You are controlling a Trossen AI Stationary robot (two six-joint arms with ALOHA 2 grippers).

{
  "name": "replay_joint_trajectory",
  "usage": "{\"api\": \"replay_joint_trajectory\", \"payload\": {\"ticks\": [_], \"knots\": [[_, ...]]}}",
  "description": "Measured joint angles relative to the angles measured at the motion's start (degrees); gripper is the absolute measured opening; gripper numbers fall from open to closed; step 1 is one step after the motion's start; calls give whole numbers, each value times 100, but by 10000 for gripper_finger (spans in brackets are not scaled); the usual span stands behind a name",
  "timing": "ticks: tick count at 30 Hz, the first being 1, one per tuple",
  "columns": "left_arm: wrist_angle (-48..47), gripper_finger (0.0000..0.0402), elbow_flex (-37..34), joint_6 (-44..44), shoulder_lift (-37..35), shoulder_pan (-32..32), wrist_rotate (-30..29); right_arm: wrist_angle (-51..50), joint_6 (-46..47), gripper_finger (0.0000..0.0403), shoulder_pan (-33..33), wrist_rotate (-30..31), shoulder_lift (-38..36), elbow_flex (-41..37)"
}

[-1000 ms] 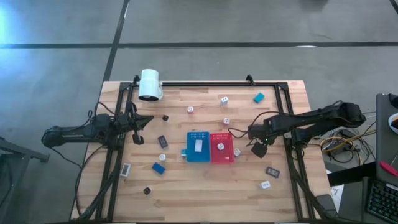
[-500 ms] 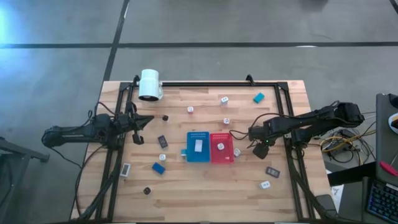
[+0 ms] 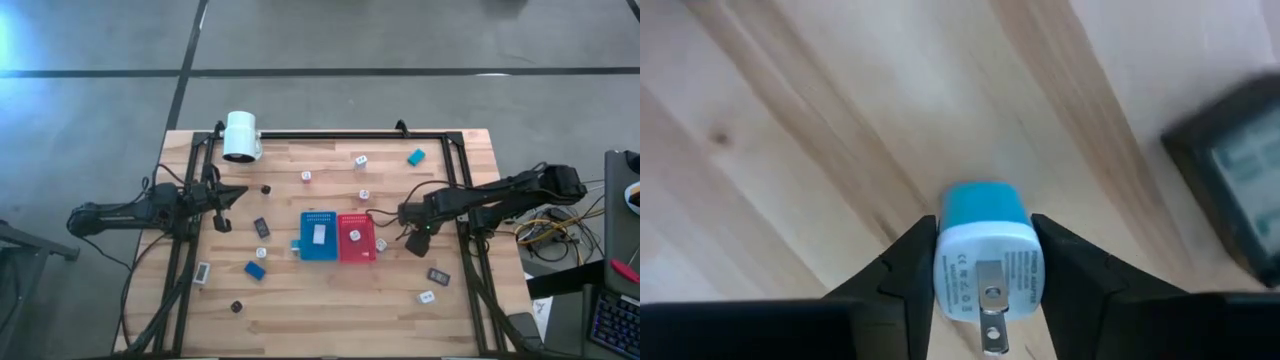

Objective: Sort adapters and digital timers
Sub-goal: Put the right light blue charger adaptor into the red bin

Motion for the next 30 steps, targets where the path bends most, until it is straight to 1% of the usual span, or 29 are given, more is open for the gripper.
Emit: {"api": "replay_joint_trajectory", "payload": {"ticks": [6, 11, 15, 20, 23, 25, 30], "knots": [[0, 7, 0, 0, 0, 0, 2, 584, -375, 127, 2, 61, -567, 19], [0, 8, -2, 0, 0, 0, 2, 1503, -954, 127, -1, 412, -1460, 61], [2, 13, -2, 0, 0, 0, 2, 2413, -1422, 127, 0, 878, -2180, -53], [2, 11, -2, 0, 0, 0, 2, 3441, -2243, 127, -57, 924, -2963, -400], [2, 8, -4, 0, 0, 0, 2, 3958, -2503, 127, -309, 1058, -3442, -671], [2, 8, -4, -2, 0, 0, 2, 4448, -2760, 127, -475, 1054, -3769, -919], [4, 11, -4, 20, 0, -4, 2, 5860, -2991, 127, -687, 954, -4447, -1720]]}}
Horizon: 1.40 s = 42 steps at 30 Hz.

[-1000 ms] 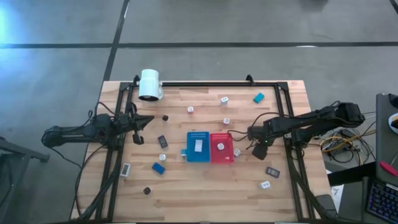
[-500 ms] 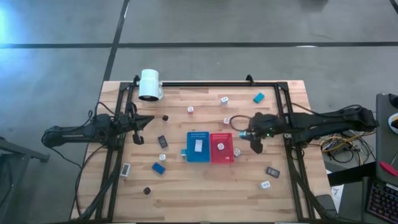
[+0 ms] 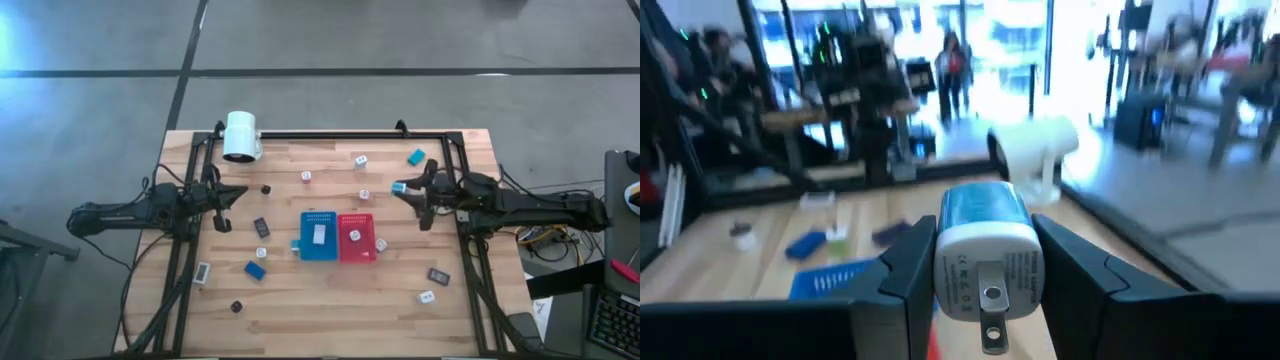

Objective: Sort adapters and digital timers
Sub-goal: Put the right light blue charger adaptor into the red bin

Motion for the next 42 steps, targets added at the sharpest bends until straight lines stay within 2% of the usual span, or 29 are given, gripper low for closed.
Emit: {"api": "replay_joint_trajectory", "payload": {"ticks": [5, 13, 16, 31, 42], "knots": [[0, 9, 0, 4, 0, 0, 0, 303, -255, 127, -31, -135, -373, -593], [0, 10, 0, 26, 0, 0, 0, 560, -819, 127, -39, -347, -699, -880], [0, 11, 0, 65, 0, 0, -1, 869, -828, 127, -39, -373, -829, -904], [36, 13, 0, 179, 0, 7, -13, 1015, -974, 127, -39, -371, -1561, -1253], [128, 8, 0, 179, 0, 4, -31, 981, -971, 130, -44, -347, -1620, -1289]]}}
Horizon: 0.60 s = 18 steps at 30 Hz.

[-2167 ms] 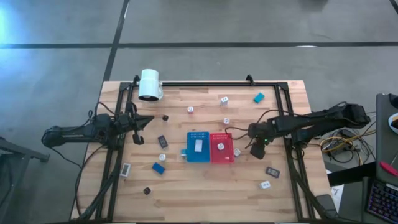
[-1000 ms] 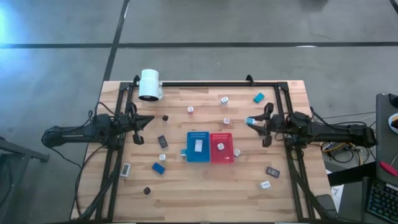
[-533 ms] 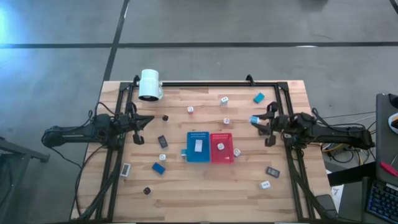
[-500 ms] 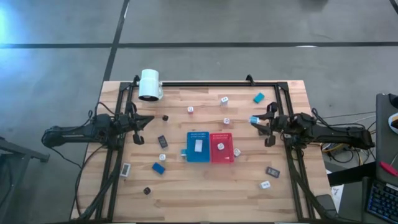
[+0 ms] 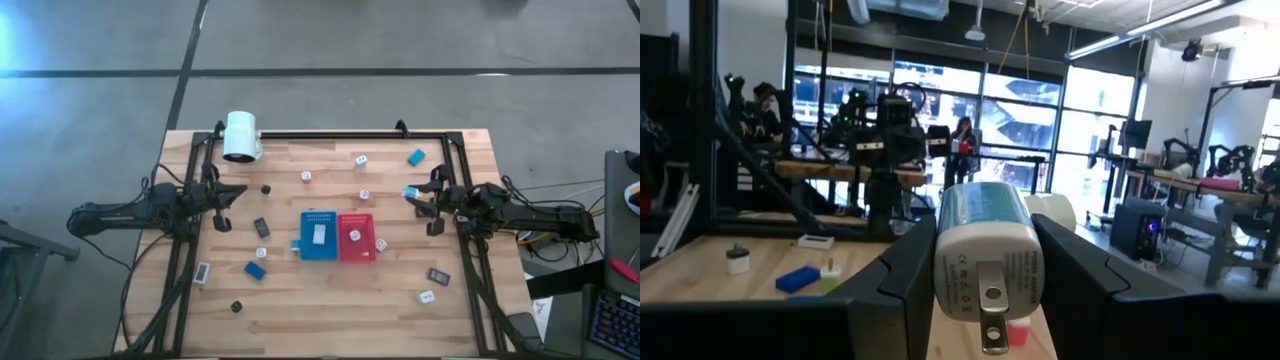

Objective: Sort adapters and digital timers
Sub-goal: Put the right light blue charger adaptor into the red bin

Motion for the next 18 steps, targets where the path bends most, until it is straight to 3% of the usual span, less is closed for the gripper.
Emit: {"api": "replay_joint_trajectory", "payload": {"ticks": [12, 18], "knots": [[-1, 6, 0, 0, 0, 0, 2, 2, 21, 129, 0, 7, 234, 7], [1, 7, 0, 85, 0, 0, -24, -134, 287, 129, 36, 4, 913, 386]]}}
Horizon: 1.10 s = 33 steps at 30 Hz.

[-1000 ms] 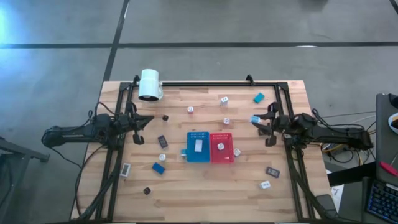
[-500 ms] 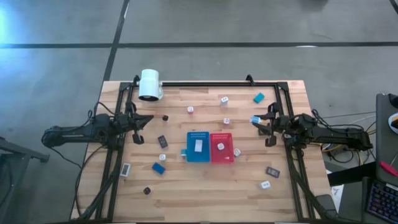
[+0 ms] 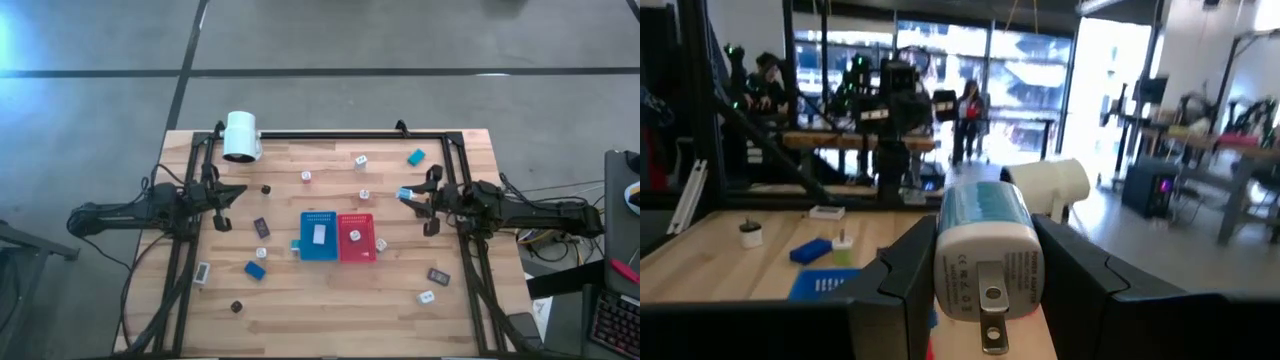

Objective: Sort adapters and digital timers
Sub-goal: Put the right light blue charger adaptor into the red bin

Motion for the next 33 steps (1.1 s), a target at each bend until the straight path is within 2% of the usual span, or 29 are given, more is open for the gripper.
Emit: {"api": "replay_joint_trajectory", "payload": {"ticks": [8, 14, 20, 26, 33], "knots": [[39, 7, 0, 0, 0, 0, -2, -400, 500, 130, 139, 15, 2101, 1068], [37, 9, 0, 0, 0, -4, -7, -733, 381, 130, 352, 64, 3857, 1996], [22, 9, 0, 0, 0, -4, -17, -1529, 312, 130, 474, 162, 5266, 2952], [21, 7, 0, 0, 0, -4, -17, -2138, 317, 130, 536, 146, 6156, 3638], [-4, 9, -2, 0, 17, -2, -16, -2648, 354, 130, 739, 139, 6508, 4027]]}}
